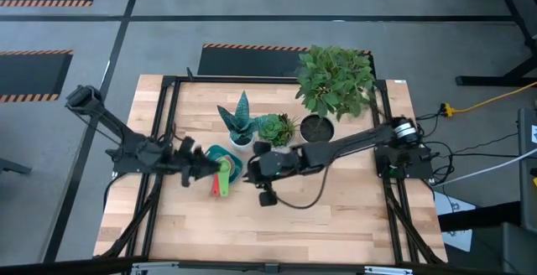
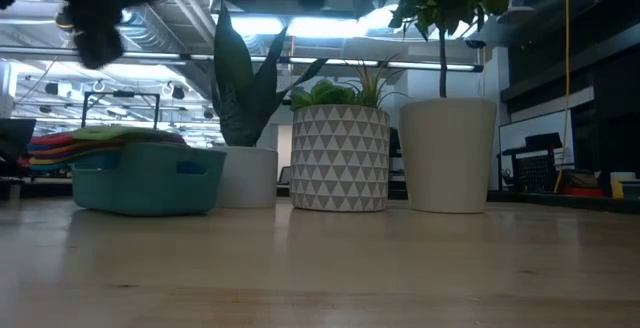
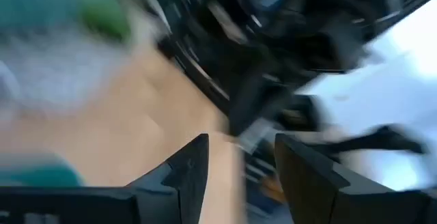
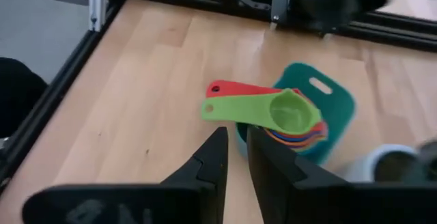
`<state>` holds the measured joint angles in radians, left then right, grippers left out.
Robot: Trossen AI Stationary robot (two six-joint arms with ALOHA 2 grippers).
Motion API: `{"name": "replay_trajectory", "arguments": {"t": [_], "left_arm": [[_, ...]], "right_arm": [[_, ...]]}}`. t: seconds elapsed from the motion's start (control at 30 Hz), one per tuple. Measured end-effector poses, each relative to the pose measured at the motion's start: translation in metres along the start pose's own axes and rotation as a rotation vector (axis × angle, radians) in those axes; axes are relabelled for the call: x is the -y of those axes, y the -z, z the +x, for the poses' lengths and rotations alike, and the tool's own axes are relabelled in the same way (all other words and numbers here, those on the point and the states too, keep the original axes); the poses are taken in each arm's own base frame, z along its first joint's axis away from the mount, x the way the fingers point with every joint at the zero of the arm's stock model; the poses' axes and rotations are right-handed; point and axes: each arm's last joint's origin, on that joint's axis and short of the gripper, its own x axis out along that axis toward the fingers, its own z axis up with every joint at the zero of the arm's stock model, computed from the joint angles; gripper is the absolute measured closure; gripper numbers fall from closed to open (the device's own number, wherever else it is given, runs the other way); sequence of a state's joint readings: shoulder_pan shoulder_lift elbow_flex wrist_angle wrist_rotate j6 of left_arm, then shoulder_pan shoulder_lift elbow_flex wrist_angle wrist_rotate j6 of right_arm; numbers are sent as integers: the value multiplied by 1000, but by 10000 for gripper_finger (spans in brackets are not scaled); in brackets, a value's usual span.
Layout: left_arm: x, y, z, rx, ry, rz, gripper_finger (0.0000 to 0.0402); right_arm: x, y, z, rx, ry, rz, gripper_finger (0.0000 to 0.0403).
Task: Nest measuring cups in basket
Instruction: Return to Home Position
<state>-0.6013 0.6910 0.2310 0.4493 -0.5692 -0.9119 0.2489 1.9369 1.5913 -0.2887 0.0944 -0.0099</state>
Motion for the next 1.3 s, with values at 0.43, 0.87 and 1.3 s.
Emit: {"name": "replay_trajectory", "arguments": {"t": [0.43,0.87,1.3], "left_arm": [[-3,-53,-7,359,-176,854,241],[-14,-73,-54,426,-415,1060,241],[-57,-44,-48,454,-349,1051,241]], "right_arm": [[11,-24,-118,-25,-1,22,341],[18,-8,-173,-82,5,50,341],[44,72,-198,143,57,177,341]]}}
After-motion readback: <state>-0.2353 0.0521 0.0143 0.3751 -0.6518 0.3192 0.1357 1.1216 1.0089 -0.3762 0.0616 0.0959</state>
